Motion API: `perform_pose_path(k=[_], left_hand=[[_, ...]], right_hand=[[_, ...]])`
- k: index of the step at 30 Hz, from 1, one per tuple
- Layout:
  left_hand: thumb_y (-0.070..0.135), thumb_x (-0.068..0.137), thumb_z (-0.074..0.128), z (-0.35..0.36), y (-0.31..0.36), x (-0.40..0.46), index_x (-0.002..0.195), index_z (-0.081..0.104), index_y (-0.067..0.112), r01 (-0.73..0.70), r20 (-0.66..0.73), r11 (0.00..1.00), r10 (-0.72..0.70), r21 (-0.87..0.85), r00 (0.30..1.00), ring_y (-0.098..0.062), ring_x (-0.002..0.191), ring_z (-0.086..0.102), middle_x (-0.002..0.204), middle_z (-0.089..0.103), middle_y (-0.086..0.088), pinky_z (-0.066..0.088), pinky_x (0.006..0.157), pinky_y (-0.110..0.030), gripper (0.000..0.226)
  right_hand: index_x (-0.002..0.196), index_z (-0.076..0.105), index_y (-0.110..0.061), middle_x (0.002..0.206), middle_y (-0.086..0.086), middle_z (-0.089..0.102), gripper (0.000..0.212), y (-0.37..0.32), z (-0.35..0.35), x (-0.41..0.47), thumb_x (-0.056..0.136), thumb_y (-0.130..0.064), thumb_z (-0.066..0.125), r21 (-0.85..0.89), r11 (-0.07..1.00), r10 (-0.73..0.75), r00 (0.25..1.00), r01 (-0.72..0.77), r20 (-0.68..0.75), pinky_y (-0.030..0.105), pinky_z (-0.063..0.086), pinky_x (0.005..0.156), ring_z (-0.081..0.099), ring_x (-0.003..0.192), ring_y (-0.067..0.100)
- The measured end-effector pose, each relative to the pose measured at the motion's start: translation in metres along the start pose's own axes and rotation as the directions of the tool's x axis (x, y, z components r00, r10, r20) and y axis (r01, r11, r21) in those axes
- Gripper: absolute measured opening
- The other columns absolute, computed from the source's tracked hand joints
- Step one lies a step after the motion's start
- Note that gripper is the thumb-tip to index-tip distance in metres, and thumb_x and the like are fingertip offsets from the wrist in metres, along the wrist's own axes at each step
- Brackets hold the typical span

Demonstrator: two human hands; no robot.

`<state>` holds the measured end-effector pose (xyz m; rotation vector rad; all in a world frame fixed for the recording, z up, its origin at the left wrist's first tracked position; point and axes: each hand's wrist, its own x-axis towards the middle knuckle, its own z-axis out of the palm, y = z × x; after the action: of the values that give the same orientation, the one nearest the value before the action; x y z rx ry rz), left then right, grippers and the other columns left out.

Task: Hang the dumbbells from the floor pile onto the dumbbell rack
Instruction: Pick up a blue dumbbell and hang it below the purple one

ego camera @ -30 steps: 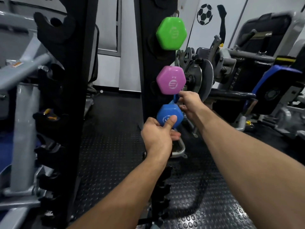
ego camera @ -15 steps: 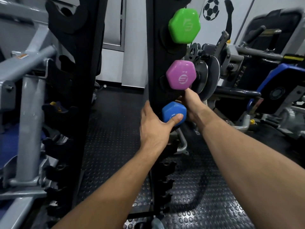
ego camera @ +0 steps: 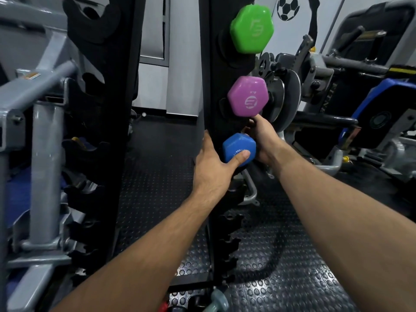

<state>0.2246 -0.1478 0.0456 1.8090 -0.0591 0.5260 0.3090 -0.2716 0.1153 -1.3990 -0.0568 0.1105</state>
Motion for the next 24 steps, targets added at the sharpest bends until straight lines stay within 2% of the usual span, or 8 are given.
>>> perform_pose_path(k=[2,4,7,10,12,14,19,24], left_hand=[[0.056,0.076,0.083,-0.008,0.001,-0.003,0.15,0.037,0.034,-0.02,0.012,1.0,0.02,-0.003,1.0,-0.004,0.117,0.061,0.13,0.064,0.015,0.05,0.098,-0.021,0.09],[0.049,0.078,0.085,-0.019,0.0,-0.011,0.148,0.042,0.032,-0.03,0.044,1.0,0.03,0.0,0.999,0.009,0.11,0.057,0.121,0.063,0.025,0.041,0.089,-0.005,0.083],[0.041,0.085,0.081,-0.036,-0.012,-0.028,0.152,0.04,0.023,0.026,0.102,0.999,-0.029,0.026,0.994,0.017,0.106,0.046,0.104,0.044,0.041,0.03,0.078,0.009,0.081],[0.044,0.089,0.076,-0.049,-0.04,-0.052,0.157,0.034,0.018,0.125,0.13,0.991,-0.132,0.057,0.983,0.008,0.118,0.05,0.124,0.051,0.029,0.034,0.092,0.001,0.085],[0.047,0.089,0.074,-0.056,-0.068,-0.075,0.159,0.031,0.017,0.223,0.151,0.972,-0.232,0.073,0.961,-0.006,0.134,0.05,0.149,0.051,0.01,0.038,0.109,-0.017,0.087],[0.045,0.089,0.075,-0.061,-0.096,-0.102,0.158,0.032,0.017,0.307,0.177,0.947,-0.32,0.097,0.931,-0.012,0.137,0.049,0.153,0.048,0.004,0.04,0.114,-0.027,0.086],[0.046,0.089,0.074,-0.063,-0.166,-0.169,0.156,0.038,0.019,0.483,0.235,0.845,-0.53,0.23,0.815,-0.015,0.128,0.054,0.148,0.053,0.001,0.046,0.11,-0.036,0.08],[0.036,0.089,0.076,-0.043,-0.225,-0.223,0.143,0.052,0.015,0.607,0.254,0.726,-0.685,0.324,0.683,-0.015,0.104,0.06,0.125,0.064,0.001,0.046,0.088,-0.028,0.062]], right_hand=[[0.077,0.067,-0.019,0.073,-0.003,0.056,0.032,0.004,-0.005,0.005,0.091,-0.047,0.062,0.028,0.999,-0.024,0.999,0.025,-0.038,0.028,0.033,0.059,0.04,0.053,0.01],[0.083,0.069,-0.021,0.083,-0.003,0.063,0.034,0.011,-0.012,0.003,0.097,-0.048,0.054,0.024,0.999,-0.043,0.992,0.047,-0.121,0.027,0.035,0.058,0.047,0.055,0.009],[0.105,0.069,-0.018,0.095,-0.001,0.067,0.034,0.031,-0.027,-0.01,0.104,-0.042,0.045,0.012,0.998,-0.051,0.981,0.055,-0.187,0.026,0.04,0.059,0.057,0.068,0.01],[0.115,0.068,-0.021,0.095,-0.004,0.07,0.033,0.071,-0.048,-0.032,0.104,-0.042,0.046,-0.004,1.0,-0.015,0.964,0.015,-0.267,0.029,0.045,0.069,0.062,0.073,0.009],[0.116,0.068,-0.023,0.1,-0.005,0.071,0.031,0.107,-0.061,-0.05,0.104,-0.042,0.046,-0.018,0.999,0.04,0.932,-0.05,-0.359,0.03,0.047,0.075,0.064,0.08,0.009],[0.121,0.067,-0.022,0.108,-0.002,0.072,0.033,0.149,-0.072,-0.069,0.104,-0.042,0.048,-0.008,0.992,0.114,0.897,-0.13,-0.426,0.03,0.05,0.077,0.065,0.085,0.011],[0.125,0.064,-0.016,0.113,0.003,0.07,0.032,0.252,-0.091,-0.121,0.104,-0.036,0.051,-0.061,0.941,0.27,0.846,-0.333,-0.46,0.034,0.049,0.075,0.065,0.093,0.019],[0.118,0.063,-0.016,0.111,0.004,0.069,0.025,0.338,-0.104,-0.157,0.104,-0.034,0.055,-0.227,0.825,0.393,0.814,-0.518,-0.428,0.045,0.053,0.088,0.064,0.098,0.022]])
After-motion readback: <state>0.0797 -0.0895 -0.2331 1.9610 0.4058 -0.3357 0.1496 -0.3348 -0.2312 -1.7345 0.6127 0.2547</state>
